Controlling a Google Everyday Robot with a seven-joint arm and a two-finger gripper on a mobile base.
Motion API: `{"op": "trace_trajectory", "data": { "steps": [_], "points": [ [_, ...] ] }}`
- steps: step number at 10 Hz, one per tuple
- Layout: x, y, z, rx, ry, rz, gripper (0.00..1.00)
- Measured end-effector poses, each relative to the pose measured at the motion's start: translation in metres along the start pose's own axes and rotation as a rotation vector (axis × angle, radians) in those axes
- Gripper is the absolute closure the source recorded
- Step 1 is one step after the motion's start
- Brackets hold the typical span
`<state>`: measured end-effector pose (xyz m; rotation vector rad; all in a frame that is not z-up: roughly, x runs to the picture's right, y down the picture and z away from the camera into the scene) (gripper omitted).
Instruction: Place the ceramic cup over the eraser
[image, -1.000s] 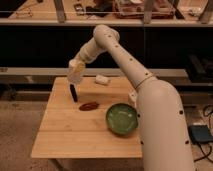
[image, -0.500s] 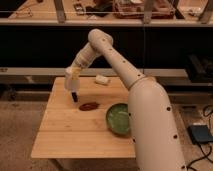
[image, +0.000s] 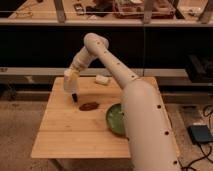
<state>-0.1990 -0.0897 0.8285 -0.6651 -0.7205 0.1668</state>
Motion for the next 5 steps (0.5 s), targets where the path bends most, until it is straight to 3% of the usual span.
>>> {"op": "trace_trajectory", "data": {
  "steps": [3, 4, 5],
  "points": [
    [0.003, 0.004, 0.014, -0.013, -0.001, -0.009, 1.00],
    [0.007, 0.006, 0.019, -0.017, 0.001, -0.014, 0.96],
    [0.015, 0.010, 0.026, -0.023, 0.006, -0.028, 0.83]
  ]
}}
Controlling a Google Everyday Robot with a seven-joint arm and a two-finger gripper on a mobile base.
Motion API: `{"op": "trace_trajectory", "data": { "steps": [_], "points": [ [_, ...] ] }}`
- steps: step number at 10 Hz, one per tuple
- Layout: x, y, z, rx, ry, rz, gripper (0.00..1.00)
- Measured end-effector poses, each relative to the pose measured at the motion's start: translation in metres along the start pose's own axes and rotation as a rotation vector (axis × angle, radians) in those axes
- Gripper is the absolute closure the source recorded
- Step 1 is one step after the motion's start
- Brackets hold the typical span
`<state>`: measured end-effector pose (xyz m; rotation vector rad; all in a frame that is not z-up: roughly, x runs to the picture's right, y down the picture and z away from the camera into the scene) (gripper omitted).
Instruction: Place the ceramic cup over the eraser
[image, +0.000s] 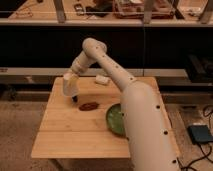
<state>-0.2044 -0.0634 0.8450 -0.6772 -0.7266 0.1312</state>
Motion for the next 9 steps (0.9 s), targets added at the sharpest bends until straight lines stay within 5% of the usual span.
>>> {"op": "trace_trajectory", "data": {
  "steps": [6, 9],
  "points": [
    [0.042, 0.007, 0.032, -0.003, 0.061, -0.049, 0.25],
    [0.043, -0.002, 0.043, 0.014, 0.068, -0.060, 0.20]
  ]
}}
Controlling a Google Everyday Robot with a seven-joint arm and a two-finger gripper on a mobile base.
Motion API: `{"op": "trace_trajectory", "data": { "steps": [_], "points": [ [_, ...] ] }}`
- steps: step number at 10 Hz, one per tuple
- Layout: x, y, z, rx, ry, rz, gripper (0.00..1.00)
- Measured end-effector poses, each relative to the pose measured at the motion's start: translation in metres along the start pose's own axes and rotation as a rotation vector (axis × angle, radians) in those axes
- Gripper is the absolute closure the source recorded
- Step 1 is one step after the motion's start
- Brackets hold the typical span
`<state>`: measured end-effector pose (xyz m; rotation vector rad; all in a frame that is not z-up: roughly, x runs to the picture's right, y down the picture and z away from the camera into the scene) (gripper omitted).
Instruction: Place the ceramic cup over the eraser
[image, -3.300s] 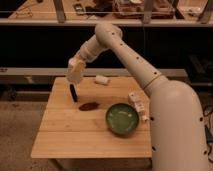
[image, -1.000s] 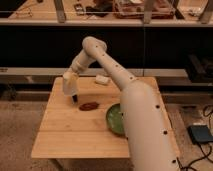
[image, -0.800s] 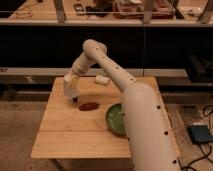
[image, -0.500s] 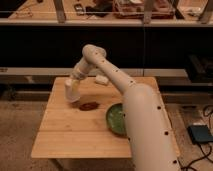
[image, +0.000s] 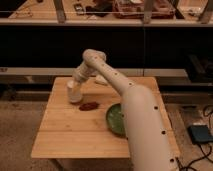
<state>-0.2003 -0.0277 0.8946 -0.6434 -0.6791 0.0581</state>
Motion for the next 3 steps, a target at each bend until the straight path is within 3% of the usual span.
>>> {"op": "trace_trajectory", "data": {
  "steps": [3],
  "points": [
    [-0.0103, -0.0034, -0.0032, -0.015, -0.035, 0.015, 0.20]
  ]
}}
